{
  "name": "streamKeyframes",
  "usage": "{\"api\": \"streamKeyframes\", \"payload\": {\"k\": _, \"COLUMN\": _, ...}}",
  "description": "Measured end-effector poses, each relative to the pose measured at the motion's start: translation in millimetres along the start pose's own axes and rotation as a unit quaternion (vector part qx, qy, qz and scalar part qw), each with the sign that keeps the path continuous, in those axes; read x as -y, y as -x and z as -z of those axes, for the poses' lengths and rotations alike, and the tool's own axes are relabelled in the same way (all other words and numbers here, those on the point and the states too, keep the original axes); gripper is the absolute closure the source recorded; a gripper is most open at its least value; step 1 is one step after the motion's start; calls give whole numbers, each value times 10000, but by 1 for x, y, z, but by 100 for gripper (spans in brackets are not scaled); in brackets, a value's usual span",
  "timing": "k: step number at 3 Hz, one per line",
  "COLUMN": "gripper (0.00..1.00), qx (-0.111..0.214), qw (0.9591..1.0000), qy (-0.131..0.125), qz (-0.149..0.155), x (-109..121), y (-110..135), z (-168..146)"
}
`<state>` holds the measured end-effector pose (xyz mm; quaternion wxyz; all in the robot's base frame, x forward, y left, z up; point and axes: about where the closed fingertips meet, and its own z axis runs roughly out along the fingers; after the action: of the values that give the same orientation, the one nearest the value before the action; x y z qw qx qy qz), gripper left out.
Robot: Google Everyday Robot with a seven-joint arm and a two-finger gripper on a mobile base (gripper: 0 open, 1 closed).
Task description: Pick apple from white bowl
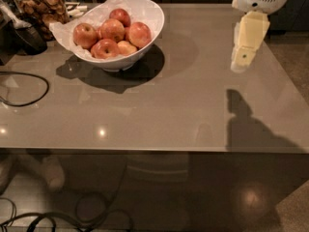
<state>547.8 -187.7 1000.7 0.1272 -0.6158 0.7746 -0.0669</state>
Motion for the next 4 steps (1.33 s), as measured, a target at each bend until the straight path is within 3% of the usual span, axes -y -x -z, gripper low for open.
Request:
{"api": "streamKeyframes", "payload": {"k": 1, "gripper": 0, "qx": 170, "qw": 9996, "qy": -220, "qz": 36, "x": 13, "y": 13, "z": 5}}
{"api": "streamKeyframes", "payload": {"k": 2, "gripper": 0, "qx": 340, "qw": 9990, "qy": -265, "qz": 68, "x": 14, "y": 14, "z": 3}}
{"api": "streamKeyframes", "payload": {"k": 4, "gripper": 0, "qx": 866, "qw": 9958, "qy": -151, "qz": 268, "x": 52, "y": 62, "z": -9}}
